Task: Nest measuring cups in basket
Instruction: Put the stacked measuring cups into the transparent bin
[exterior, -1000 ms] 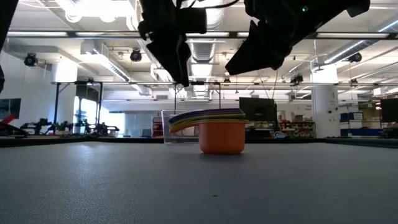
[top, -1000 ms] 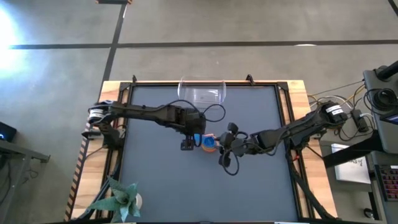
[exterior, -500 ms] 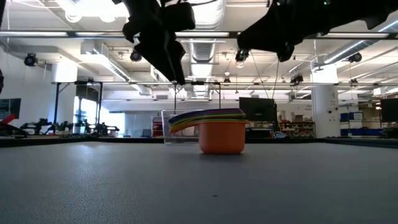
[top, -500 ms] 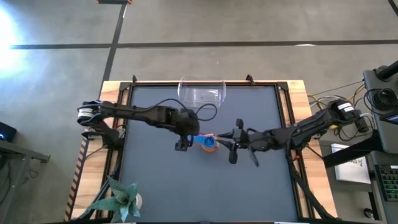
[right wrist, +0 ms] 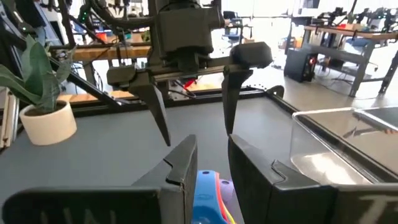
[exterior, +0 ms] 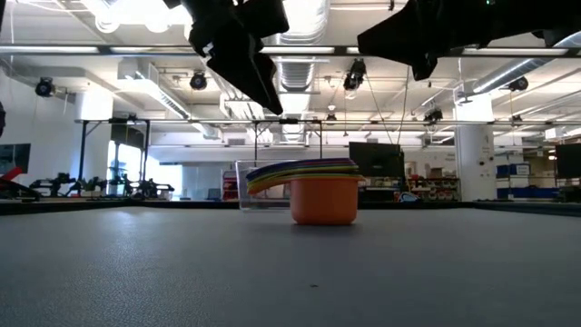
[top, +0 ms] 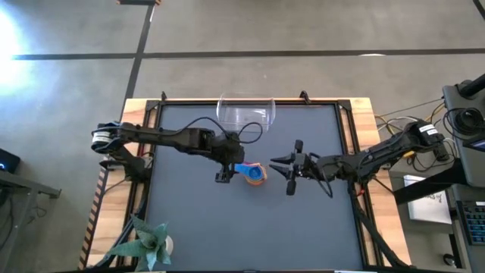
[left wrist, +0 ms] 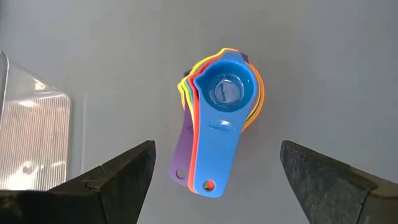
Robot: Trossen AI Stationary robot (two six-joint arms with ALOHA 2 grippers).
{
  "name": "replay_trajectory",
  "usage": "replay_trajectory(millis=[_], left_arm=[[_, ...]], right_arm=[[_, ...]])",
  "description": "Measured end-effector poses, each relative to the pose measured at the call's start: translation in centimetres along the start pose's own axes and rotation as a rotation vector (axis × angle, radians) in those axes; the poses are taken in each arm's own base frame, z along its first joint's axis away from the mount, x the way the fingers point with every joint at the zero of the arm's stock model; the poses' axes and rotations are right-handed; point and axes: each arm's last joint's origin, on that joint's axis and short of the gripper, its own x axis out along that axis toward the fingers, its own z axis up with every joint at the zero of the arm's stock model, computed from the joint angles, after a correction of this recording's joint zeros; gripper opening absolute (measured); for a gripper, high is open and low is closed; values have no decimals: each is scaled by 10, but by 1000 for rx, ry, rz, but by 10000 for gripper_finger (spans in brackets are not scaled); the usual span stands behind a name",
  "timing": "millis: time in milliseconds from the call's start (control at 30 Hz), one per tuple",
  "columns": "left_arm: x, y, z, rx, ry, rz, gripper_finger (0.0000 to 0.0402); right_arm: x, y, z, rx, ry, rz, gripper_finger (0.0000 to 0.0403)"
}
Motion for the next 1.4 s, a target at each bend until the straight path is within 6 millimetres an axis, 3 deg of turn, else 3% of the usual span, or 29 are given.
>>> replay_trajectory(millis=[367, 633, 967, 1400], left_arm=[[0, 5, -1, 15, -4, 8, 327], [0, 4, -6, 11, 51, -4, 327], [28, 2, -14, 38, 150, -30, 330], [69, 4, -10, 97, 205, -39, 381]], right_arm=[[3, 3, 22, -4, -63, 7, 87], [3, 3, 22, -29, -65, 10, 85], [3, 3, 17, -57, -19, 13, 90], [3, 3, 16, -53, -6, 12, 100]])
